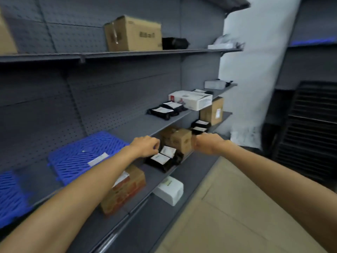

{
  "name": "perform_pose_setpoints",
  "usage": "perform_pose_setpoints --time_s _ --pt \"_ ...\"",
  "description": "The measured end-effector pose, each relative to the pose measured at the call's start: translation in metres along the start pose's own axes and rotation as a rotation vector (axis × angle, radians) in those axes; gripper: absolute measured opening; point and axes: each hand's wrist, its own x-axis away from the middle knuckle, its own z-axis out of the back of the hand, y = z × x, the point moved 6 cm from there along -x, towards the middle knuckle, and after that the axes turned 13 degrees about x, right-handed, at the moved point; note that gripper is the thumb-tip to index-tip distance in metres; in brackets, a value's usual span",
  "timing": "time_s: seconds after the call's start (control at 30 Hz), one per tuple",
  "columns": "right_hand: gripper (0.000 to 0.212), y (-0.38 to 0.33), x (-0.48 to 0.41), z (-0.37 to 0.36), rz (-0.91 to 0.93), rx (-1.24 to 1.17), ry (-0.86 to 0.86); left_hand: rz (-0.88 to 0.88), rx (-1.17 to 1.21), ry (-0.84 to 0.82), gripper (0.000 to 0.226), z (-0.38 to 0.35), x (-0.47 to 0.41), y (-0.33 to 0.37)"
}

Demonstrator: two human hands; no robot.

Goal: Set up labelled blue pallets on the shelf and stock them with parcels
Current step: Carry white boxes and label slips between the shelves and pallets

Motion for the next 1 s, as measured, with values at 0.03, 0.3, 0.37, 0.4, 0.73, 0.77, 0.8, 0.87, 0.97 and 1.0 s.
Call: perform_pose_setpoints --time_s 0.03,0.3,0.37,0.4,0.73,0.77,0.8,0.87,0.97,1.0 --pt "0.026 0.038 0.007 -0.011 -0.052 -0.002 -0.021 -0.056 -0.007 -0.011 0.012 -0.004 -0.026 0.031" --pt "0.032 0.257 0.058 -0.065 -0.324 -0.01 -0.063 -0.342 0.028 -0.042 0.014 -0.025 -0.184 0.237" --pt "0.032 0.287 0.056 -0.082 -0.359 -0.017 -0.098 -0.381 0.018 -0.057 0.015 -0.032 -0.213 0.266" --pt "0.033 0.301 0.053 -0.09 -0.373 -0.024 -0.116 -0.391 0.017 -0.071 0.015 -0.035 -0.229 0.275" --pt "0.015 0.437 -0.064 -0.123 -0.455 -0.013 -0.079 -0.495 0.035 -0.033 0.016 -0.019 -0.434 0.311" --pt "0.015 0.453 -0.082 -0.118 -0.465 -0.005 -0.06 -0.507 0.053 -0.02 0.015 -0.011 -0.457 0.312" --pt "0.016 0.47 -0.102 -0.112 -0.477 -0.002 -0.047 -0.521 0.068 -0.016 0.015 -0.002 -0.48 0.313" --pt "0.02 0.501 -0.142 -0.096 -0.494 0.008 -0.024 -0.536 0.097 -0.025 0.016 0.017 -0.524 0.314" --pt "0.022 0.541 -0.201 -0.079 -0.524 -0.05 0.05 -0.535 0.184 -0.009 0.016 0.04 -0.593 0.314" --pt "0.023 0.552 -0.219 -0.08 -0.523 -0.096 0.057 -0.539 0.205 -0.001 0.015 0.043 -0.614 0.315"
